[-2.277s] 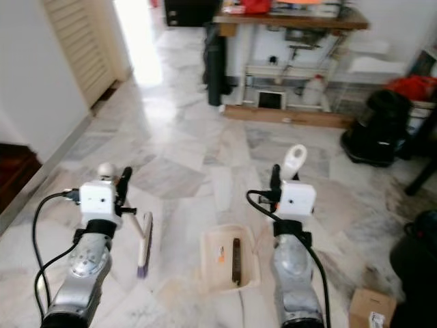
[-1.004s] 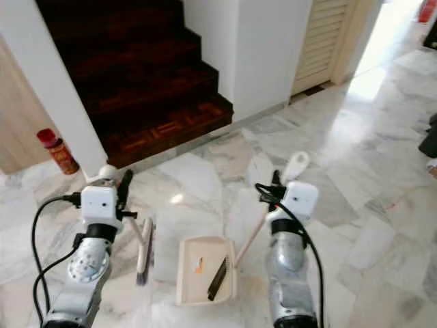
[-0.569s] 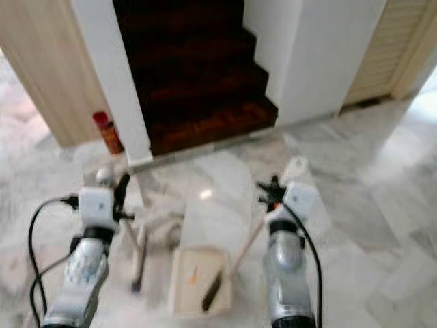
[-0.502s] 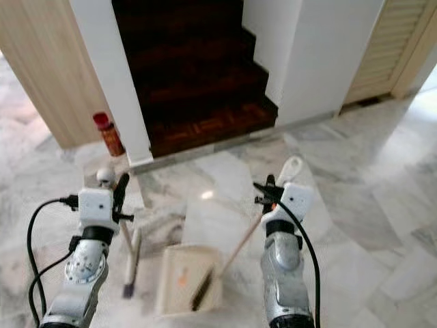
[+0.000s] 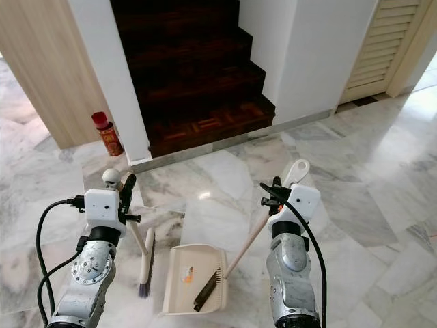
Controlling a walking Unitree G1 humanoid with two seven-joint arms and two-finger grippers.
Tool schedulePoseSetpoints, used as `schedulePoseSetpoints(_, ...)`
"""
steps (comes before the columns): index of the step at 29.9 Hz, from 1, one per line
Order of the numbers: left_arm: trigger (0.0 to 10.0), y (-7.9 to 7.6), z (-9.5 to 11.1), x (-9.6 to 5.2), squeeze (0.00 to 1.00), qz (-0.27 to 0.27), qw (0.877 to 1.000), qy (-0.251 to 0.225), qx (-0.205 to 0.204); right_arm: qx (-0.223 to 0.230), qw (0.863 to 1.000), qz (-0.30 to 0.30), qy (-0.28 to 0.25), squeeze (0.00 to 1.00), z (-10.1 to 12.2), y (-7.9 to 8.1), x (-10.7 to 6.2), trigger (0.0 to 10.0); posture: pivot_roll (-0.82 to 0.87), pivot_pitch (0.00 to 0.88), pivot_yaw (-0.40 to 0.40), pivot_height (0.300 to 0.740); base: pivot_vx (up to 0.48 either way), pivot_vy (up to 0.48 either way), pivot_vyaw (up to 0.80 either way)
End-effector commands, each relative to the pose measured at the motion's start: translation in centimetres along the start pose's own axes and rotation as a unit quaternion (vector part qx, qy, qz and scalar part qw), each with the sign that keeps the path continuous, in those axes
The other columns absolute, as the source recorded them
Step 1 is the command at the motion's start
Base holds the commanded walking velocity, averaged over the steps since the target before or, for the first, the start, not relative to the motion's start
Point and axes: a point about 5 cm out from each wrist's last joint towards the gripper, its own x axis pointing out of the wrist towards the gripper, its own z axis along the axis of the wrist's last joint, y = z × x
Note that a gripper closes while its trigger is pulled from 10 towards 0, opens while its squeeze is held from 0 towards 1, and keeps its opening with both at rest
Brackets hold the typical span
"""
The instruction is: Sweep floor
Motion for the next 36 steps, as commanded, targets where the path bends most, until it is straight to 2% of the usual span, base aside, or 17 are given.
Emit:
schedulePoseSetpoints(1, 10.0, 0.43, 0.93, 0.37, 0.00, 0.006, 1.000, -0.021, 0.009, 0.007, 1.000, 0.008, -0.027, 0.00, 1.17, 0.60, 0.28, 10.0, 0.02, 0.000, 0.023, 0.740, 0.000, 0.255, 0.00)
schedulePoseSetpoints(6, 10.0, 0.37, 0.97, 0.35, 0.00, 0.007, 1.000, -0.020, 0.007, 0.003, 0.999, 0.012, -0.034, 0.00, 1.43, 0.71, 0.35, 10.0, 0.02, 0.000, 0.020, 0.740, 0.000, 0.254, 0.72)
schedulePoseSetpoints(36, 10.0, 0.04, 0.89, 0.24, 0.00, 0.011, 1.000, -0.015, 0.000, 0.020, 0.999, 0.013, -0.023, 0.00, 1.31, 0.70, 0.48, 10.0, 0.02, 0.000, 0.007, 0.740, 0.000, 0.270, -0.02)
